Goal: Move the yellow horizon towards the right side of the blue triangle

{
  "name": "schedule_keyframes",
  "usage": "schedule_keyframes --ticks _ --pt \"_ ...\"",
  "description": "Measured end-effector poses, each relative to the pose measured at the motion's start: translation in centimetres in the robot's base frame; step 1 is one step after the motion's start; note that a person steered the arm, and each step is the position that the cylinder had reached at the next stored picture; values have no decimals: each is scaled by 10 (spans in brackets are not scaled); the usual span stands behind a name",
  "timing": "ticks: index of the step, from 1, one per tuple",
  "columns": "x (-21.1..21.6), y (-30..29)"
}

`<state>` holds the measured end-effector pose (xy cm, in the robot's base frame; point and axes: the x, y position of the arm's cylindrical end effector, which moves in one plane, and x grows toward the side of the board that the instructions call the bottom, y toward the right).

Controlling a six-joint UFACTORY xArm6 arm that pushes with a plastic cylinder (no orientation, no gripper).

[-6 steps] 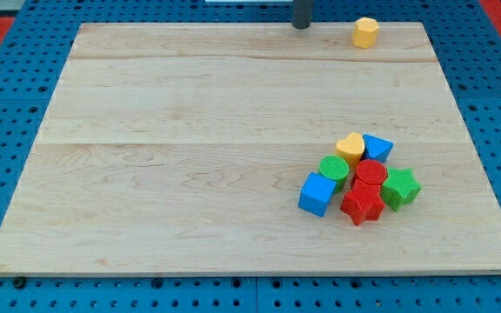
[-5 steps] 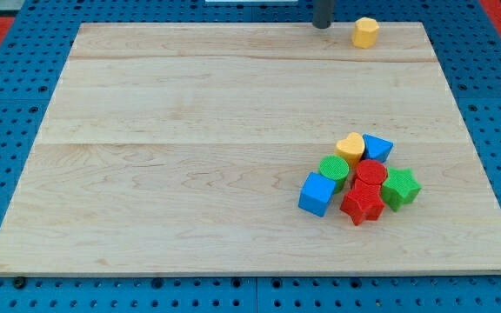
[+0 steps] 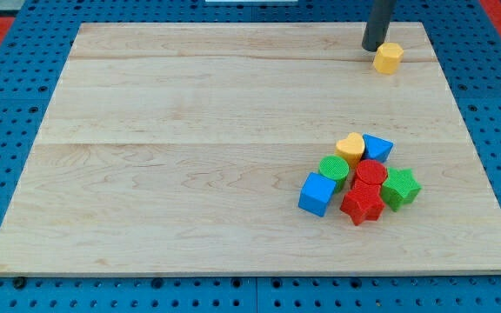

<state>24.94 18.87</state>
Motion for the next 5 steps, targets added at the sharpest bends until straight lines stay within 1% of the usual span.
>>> schedule_keyframes --ticks 1,3,5 --pt "-1 8" --pt "46 15" --pt "41 23"
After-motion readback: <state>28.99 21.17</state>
